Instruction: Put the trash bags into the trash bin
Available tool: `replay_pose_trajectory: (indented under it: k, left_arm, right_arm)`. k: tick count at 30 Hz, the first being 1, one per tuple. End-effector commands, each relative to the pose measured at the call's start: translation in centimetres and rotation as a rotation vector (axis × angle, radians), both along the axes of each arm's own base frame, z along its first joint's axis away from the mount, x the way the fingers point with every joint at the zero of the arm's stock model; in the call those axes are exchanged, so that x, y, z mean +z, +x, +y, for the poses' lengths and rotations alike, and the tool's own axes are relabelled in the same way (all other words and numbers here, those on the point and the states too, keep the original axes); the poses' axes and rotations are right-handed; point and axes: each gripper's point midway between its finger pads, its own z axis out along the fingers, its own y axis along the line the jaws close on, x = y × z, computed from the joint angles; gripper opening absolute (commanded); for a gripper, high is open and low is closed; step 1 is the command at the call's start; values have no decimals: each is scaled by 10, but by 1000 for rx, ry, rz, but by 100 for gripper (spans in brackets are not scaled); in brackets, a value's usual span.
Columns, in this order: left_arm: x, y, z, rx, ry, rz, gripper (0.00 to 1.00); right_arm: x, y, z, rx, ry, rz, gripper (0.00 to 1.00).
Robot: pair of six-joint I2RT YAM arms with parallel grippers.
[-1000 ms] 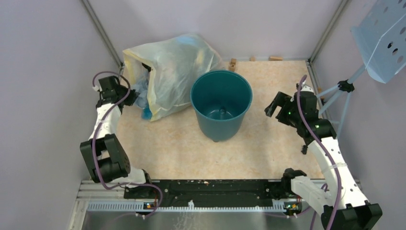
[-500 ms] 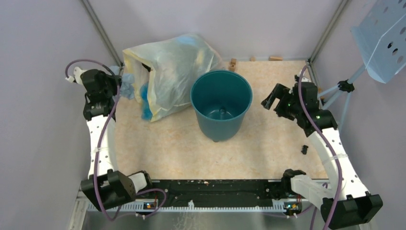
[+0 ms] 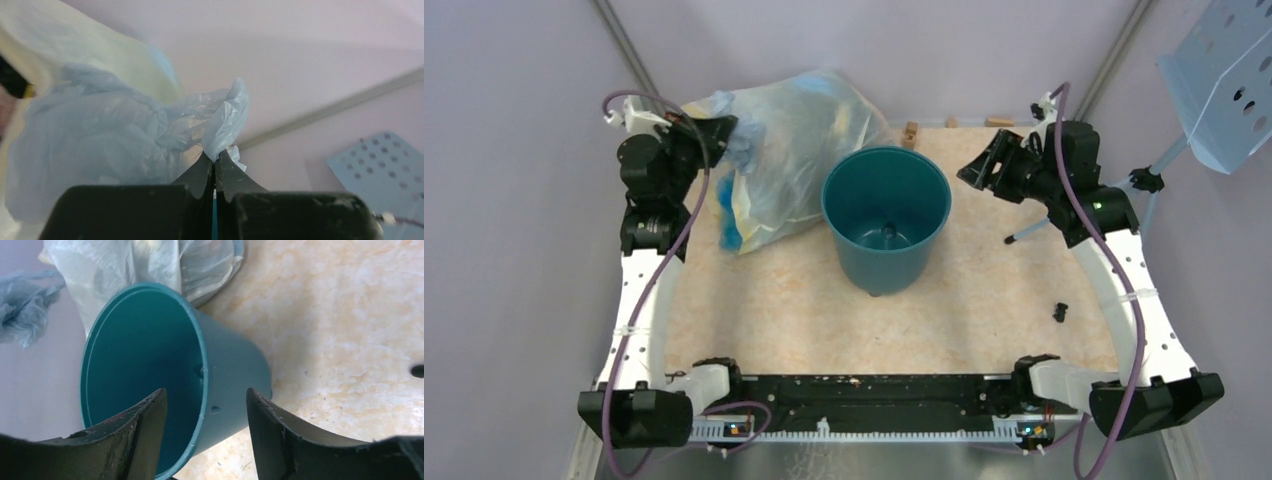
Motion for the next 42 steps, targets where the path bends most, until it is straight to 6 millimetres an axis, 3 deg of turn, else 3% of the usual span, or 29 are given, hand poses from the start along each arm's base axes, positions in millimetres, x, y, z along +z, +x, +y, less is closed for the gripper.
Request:
replay_pose_trajectory:
  k: [1, 5, 8, 15, 25, 28, 31, 37, 42]
  left_arm:
    - [53, -23, -38, -118, 45, -160, 0]
    - [59, -40, -73, -257, 39, -182, 0]
    - [63, -50, -86, -285, 39, -195, 0]
    - [34, -63, -105, -384, 43, -92, 0]
    - [-3, -86, -113, -448, 68, 31, 0]
    - [-9, -87, -111, -442, 94, 59, 0]
    - [-11, -86, -110, -437, 108, 71, 0]
    - [-16, -86, -113, -459, 117, 92, 0]
    - [-25, -88, -122, -525, 101, 117, 0]
  right_arm:
    - [-2, -4, 26, 112, 4, -5, 59]
    - [-20, -4, 35, 147, -41, 45, 56]
    - [-30, 0, 32, 117, -112, 52, 55]
    - [-46, 16, 27, 74, -187, 60, 45]
    - [-50, 47, 51, 117, -244, 39, 30]
    - [-47, 57, 58, 132, -301, 31, 13]
    - [-44, 71, 49, 64, -365, 22, 0]
    - [-34, 101, 31, -74, -442, -18, 0]
    - [-36, 131, 31, -133, -446, -42, 0]
